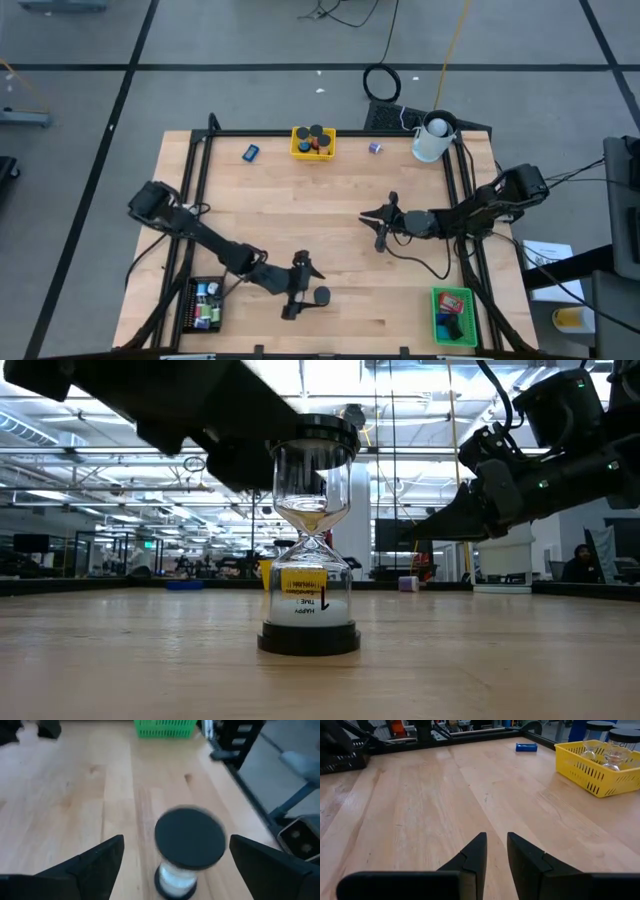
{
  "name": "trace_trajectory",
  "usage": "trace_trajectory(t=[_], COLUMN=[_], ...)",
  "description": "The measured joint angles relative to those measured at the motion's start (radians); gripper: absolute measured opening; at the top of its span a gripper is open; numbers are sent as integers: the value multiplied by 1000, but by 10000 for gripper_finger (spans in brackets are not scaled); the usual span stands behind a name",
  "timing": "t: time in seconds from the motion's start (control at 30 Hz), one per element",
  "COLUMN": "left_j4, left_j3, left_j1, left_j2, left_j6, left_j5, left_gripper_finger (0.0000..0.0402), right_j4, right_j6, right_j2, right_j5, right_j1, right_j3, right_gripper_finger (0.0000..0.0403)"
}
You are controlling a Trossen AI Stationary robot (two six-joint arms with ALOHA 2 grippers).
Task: Pick & Place Office items
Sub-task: Put the white hour glass into the yellow bin
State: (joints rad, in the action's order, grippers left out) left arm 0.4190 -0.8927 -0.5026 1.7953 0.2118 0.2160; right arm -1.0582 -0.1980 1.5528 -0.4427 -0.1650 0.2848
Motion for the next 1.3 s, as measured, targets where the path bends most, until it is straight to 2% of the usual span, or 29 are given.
trace_trajectory(t=[0.17,0.3,0.43,0.83,0.97,1.13,1.3], left_j4=[18,96,135,148,145,127,62], left_j3=[-34,-48,-53,-52,-52,-52,-51], left_j1=[0,0,9,10,7,8,10], left_j2=[68,137,151,150,150,138,64], left_j6=[-21,-35,-27,-52,-66,-71,-119], left_j5=[-4,-12,-38,-43,-43,-37,30], left_gripper_finger=[368,369,355,194,175,191,176], right_j4=[-4,-4,2,9,9,9,16], right_j6=[0,0,0,0,0,0,0], right_j2=[0,0,0,0,0,0,0], right_j5=[0,0,0,0,0,0,0], right_j1=[0,0,0,0,0,0,0], right_j3=[0,0,0,0,0,0,0], right_gripper_finger=[71,71,71,71,71,71,71])
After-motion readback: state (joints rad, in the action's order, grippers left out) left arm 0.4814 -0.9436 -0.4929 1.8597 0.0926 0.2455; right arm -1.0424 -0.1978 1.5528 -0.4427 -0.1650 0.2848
